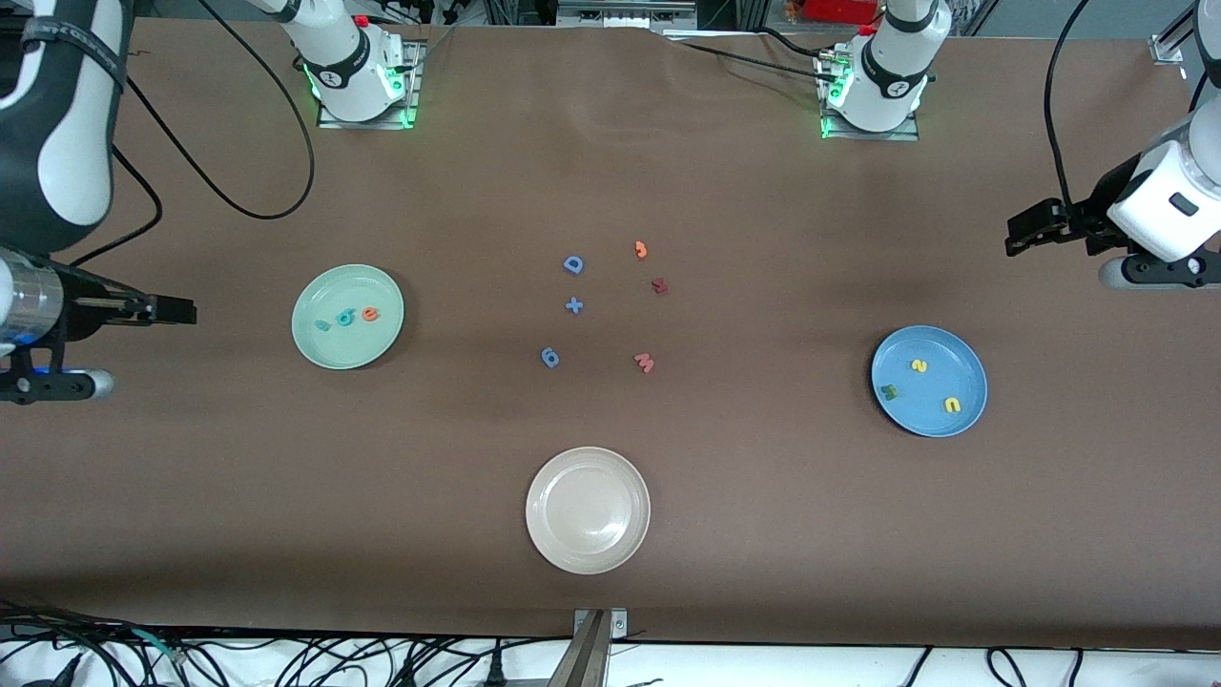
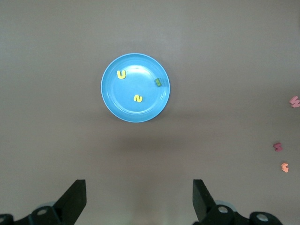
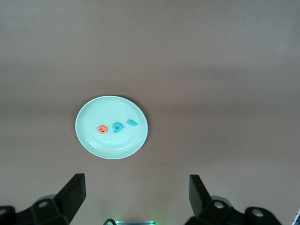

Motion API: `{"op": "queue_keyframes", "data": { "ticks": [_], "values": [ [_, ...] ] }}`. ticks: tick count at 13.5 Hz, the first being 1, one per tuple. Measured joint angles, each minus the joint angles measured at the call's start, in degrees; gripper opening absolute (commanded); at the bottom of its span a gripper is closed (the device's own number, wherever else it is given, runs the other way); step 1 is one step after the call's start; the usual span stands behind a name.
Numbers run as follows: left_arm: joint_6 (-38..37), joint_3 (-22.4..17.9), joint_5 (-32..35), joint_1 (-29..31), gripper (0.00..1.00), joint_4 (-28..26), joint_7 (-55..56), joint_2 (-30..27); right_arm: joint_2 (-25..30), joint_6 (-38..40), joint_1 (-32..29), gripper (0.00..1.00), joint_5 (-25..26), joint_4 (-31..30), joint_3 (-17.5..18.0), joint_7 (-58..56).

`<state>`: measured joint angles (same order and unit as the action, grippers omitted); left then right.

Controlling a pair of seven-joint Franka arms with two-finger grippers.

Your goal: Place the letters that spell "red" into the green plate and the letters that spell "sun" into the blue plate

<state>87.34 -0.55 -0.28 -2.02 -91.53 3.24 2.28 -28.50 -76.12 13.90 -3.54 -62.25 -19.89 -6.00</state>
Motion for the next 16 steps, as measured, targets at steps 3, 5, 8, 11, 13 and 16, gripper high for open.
{"op": "queue_keyframes", "data": {
  "ticks": [3, 5, 8, 11, 13, 16],
  "values": [
    [-1.52, -0.43, 0.00, 0.02, 1.00, 0.03, -0.21, -1.81, 4.08, -6.91, -2.94, 0.98, 2.19, -5.82, 4.93, 0.00],
    [-2.00, -0.79, 0.00, 0.02, 1.00, 0.03, -0.31, -2.19, 8.19, -14.39, -5.80, 0.98, 3.06, -13.68, 8.41, 0.07],
    [-2.20, -1.89, 0.00, 0.05, 1.00, 0.03, -1.54, -2.25, 13.32, -18.54, -13.70, 0.99, 8.17, -20.99, 18.07, 1.47],
    [-2.21, -2.35, 0.00, 0.10, 1.00, 0.03, -1.99, -2.28, 14.33, -18.98, -15.54, 0.99, 9.09, -21.90, 20.90, 1.76],
    [-2.21, -2.27, 0.00, 0.09, 1.00, 0.02, -2.07, -2.26, 14.29, -18.97, -15.68, 0.99, 9.09, -22.02, 20.91, 1.77],
    [-2.21, -2.23, 0.00, 0.08, 1.00, -0.02, -2.15, -1.98, 14.28, -18.98, -16.04, 0.99, 9.09, -22.05, 20.87, 2.75]
  ]
}}
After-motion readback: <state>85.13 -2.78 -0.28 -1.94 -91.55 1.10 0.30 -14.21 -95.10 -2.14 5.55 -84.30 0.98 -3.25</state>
